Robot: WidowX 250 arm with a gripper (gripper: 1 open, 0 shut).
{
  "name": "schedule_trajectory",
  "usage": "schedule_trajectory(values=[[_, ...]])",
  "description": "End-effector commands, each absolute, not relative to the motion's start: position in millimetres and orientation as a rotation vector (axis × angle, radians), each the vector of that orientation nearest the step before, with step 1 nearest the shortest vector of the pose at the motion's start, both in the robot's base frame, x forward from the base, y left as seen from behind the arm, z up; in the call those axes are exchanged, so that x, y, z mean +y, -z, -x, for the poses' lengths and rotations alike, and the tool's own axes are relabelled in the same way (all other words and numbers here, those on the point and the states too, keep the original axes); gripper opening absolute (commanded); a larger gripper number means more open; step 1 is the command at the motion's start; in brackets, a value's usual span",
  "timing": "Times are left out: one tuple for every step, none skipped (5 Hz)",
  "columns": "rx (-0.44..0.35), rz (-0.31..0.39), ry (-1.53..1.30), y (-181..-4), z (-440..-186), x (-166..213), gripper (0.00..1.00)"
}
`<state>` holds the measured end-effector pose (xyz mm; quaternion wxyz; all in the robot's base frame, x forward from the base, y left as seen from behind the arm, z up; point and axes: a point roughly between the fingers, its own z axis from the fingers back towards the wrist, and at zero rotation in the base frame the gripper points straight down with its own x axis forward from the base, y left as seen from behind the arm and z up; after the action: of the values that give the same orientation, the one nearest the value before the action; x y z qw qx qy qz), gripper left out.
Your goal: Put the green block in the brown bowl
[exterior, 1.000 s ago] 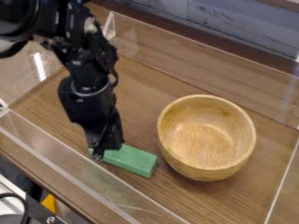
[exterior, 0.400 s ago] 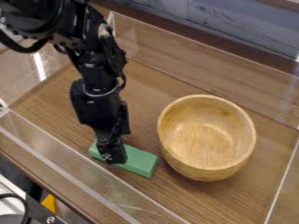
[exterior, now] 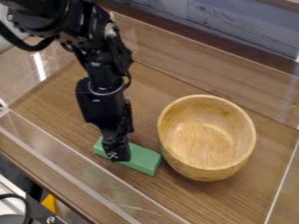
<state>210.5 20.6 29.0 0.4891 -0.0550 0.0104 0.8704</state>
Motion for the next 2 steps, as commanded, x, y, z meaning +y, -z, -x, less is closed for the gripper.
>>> schedule_trajectory(values=[[0.019, 0.141, -2.07, -27.2, -212.5, 14.5, 1.0], [0.025, 0.135, -2.025, -24.8, -210.4, 10.9, 1.0]])
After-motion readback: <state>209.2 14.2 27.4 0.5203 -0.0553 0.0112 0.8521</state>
